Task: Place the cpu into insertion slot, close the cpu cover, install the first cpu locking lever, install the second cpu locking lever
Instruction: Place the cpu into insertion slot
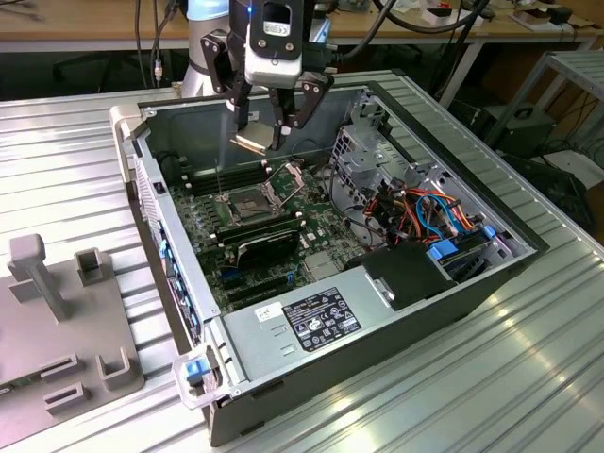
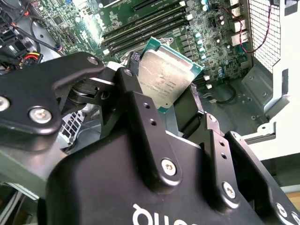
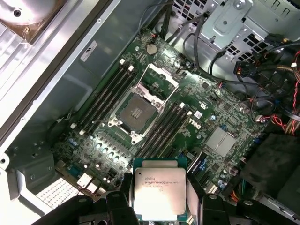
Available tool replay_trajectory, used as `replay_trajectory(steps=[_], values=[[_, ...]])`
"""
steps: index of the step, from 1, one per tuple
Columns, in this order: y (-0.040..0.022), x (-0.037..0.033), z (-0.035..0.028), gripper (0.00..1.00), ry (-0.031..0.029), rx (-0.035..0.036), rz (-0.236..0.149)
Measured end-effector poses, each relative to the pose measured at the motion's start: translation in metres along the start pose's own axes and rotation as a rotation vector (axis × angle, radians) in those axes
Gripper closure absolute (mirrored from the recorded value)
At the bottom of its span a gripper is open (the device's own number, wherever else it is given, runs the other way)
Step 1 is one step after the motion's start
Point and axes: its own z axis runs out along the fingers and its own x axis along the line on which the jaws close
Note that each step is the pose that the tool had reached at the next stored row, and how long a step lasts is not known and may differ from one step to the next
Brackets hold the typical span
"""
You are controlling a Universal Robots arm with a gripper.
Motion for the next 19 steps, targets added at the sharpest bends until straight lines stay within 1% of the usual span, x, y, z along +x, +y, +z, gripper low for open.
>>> replay_trajectory(steps=[11,14,16,19], values=[[0.0022,-0.0016,0.0003,0.45,-0.0041,0.0021,0.093],[0.0031,-0.0022,0.0003,0.45,-0.0060,0.0031,0.133],[0.0035,-0.0026,0.0004,0.45,-0.0067,0.0034,0.149],[0.0045,-0.0033,0.0005,0.45,-0.0086,0.0044,0.193]])
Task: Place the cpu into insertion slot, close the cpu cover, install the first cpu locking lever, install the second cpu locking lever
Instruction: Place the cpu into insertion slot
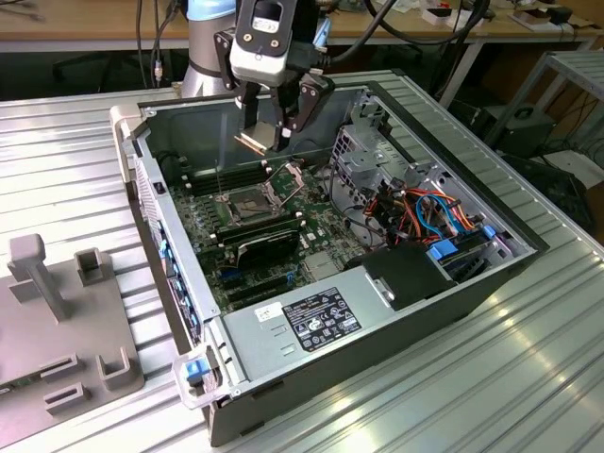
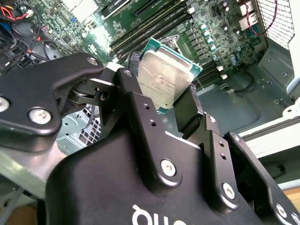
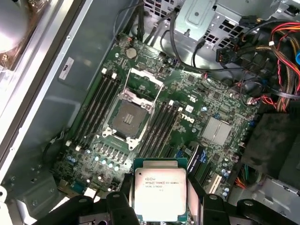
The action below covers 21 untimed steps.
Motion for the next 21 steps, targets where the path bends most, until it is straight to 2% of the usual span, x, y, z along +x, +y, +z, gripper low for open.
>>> replay_trajectory(steps=[8,17,21], values=[[0.0020,-0.0009,0.0003,0.45,-0.0034,0.0018,0.076],[0.0040,0.0034,0.0008,0.45,-0.0045,0.0023,0.101],[0.0042,0.0036,0.0015,0.45,-0.0077,0.0040,0.170]])
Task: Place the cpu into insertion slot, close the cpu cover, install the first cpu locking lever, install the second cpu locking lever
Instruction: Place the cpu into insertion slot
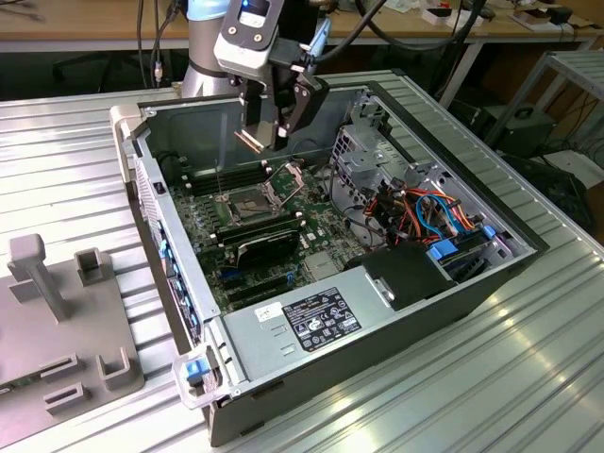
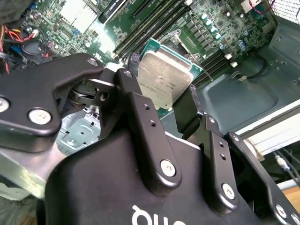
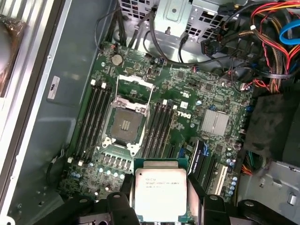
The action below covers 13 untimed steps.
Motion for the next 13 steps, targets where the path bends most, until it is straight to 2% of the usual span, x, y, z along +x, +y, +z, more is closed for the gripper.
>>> replay_trajectory(steps=[6,13], values=[[0.0002,0.0000,0.0008,0.45,-0.0029,0.0014,0.066],[0.0003,0.0000,0.0008,0.45,-0.0032,0.0016,0.070]])
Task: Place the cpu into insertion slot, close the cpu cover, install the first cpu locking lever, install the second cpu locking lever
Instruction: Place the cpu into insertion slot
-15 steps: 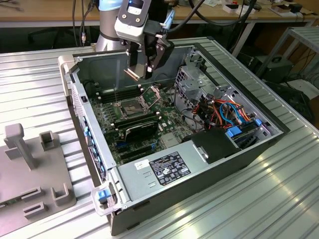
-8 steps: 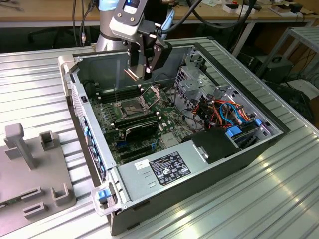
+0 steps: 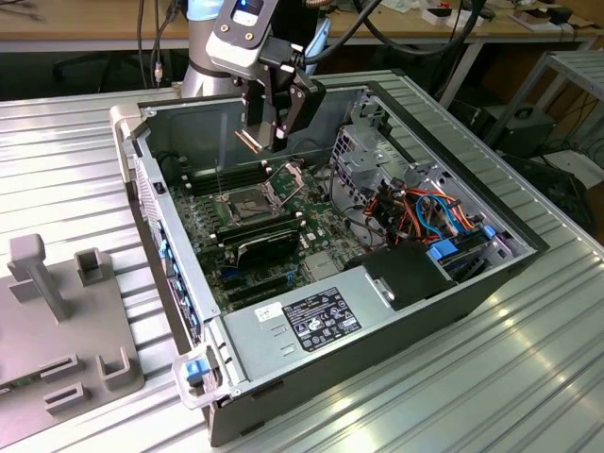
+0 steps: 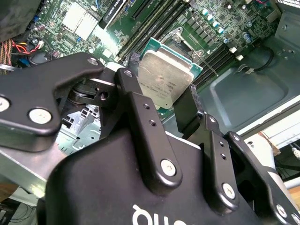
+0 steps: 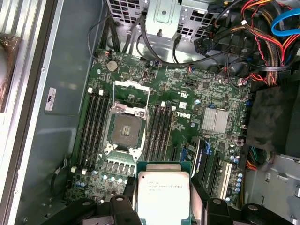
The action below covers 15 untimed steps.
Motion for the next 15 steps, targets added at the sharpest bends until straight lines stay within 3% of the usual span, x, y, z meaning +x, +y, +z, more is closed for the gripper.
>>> replay_trajectory(steps=[8,15], values=[[0.0001,0.0001,0.0017,0.45,-0.0001,0.0001,0.002],[0.0003,0.0001,0.0030,0.45,-0.0016,0.0008,0.035]])
